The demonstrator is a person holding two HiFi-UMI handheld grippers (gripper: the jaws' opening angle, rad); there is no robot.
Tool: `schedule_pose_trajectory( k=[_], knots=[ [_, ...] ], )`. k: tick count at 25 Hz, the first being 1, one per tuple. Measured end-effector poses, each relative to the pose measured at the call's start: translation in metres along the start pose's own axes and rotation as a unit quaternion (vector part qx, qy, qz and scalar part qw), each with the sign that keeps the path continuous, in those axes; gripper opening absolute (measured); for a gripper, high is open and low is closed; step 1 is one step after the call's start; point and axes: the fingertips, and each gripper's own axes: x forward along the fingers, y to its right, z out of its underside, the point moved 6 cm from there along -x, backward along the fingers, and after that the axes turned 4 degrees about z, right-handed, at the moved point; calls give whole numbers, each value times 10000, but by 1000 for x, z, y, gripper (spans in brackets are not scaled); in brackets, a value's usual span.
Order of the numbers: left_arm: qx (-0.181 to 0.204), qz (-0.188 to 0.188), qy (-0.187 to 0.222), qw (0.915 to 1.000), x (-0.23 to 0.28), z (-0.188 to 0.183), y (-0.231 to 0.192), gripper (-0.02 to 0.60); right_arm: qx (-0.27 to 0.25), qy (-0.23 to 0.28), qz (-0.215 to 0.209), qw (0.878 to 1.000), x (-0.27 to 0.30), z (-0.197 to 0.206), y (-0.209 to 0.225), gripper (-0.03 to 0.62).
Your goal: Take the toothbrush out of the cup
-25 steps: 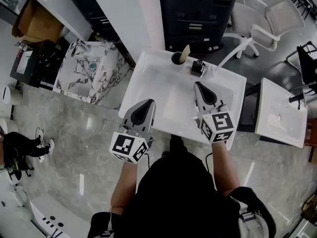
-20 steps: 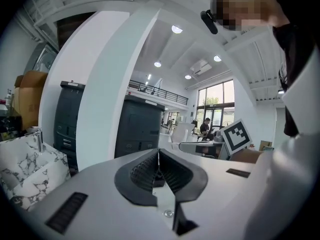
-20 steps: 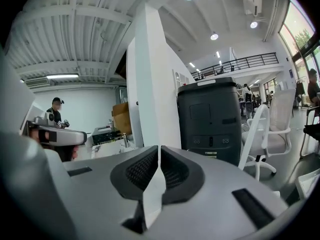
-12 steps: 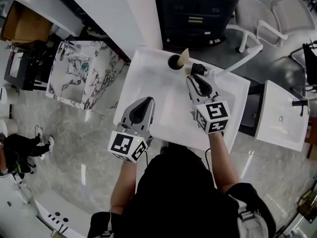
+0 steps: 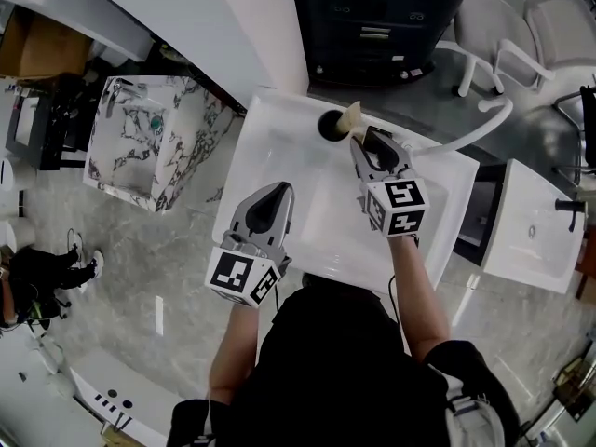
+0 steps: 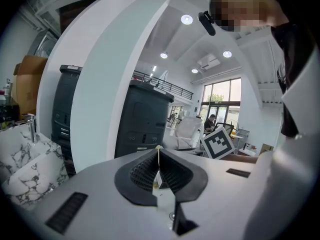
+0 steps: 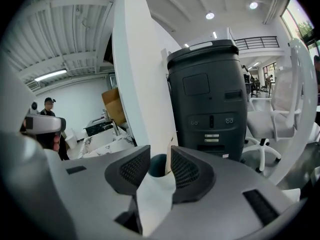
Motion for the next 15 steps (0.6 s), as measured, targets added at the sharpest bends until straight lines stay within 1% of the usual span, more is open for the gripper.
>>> schedule_pose_trajectory(
  k=[7, 12, 15],
  knots=[
    [-62, -41, -33, 10000, 12, 1, -9, 23, 101, -115, -51, 9999, 26, 4, 5, 131],
    [-117, -99, -57, 9999, 15, 6, -17, 23, 61, -182, 0, 9998, 39, 5, 6, 130],
    [-137, -94, -41, 9999, 18, 5, -17, 23, 42, -199, 60, 9998, 41, 5, 10, 108]
  ],
)
